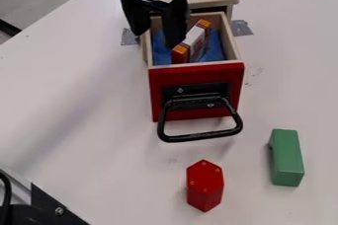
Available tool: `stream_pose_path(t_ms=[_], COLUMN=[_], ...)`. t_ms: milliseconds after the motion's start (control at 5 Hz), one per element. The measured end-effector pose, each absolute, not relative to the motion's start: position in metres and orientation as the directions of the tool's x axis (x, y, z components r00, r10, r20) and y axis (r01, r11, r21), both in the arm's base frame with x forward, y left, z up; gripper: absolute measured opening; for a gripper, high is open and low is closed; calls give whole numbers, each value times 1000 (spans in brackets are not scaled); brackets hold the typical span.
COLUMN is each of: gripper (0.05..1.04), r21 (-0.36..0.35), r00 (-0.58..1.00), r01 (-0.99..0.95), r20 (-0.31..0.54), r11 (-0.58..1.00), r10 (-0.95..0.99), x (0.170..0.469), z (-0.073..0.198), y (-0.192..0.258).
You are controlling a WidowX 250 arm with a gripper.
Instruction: Move the thing to the left side of the drawer
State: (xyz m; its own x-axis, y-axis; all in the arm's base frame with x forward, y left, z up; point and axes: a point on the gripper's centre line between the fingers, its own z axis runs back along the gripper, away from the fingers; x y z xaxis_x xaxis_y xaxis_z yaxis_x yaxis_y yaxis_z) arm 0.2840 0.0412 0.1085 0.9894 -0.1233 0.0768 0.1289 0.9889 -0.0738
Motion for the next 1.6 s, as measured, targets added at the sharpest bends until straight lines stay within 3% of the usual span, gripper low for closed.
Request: stream_pose_path(t_ms=[800, 1600], gripper=[997, 997], r21=[-39, -32], r00=[988, 994], r01=[137, 97], r20=[78, 60], r11=[990, 995], r10=[-134, -95], x=[283, 326], z=[97, 95], y=[18, 16])
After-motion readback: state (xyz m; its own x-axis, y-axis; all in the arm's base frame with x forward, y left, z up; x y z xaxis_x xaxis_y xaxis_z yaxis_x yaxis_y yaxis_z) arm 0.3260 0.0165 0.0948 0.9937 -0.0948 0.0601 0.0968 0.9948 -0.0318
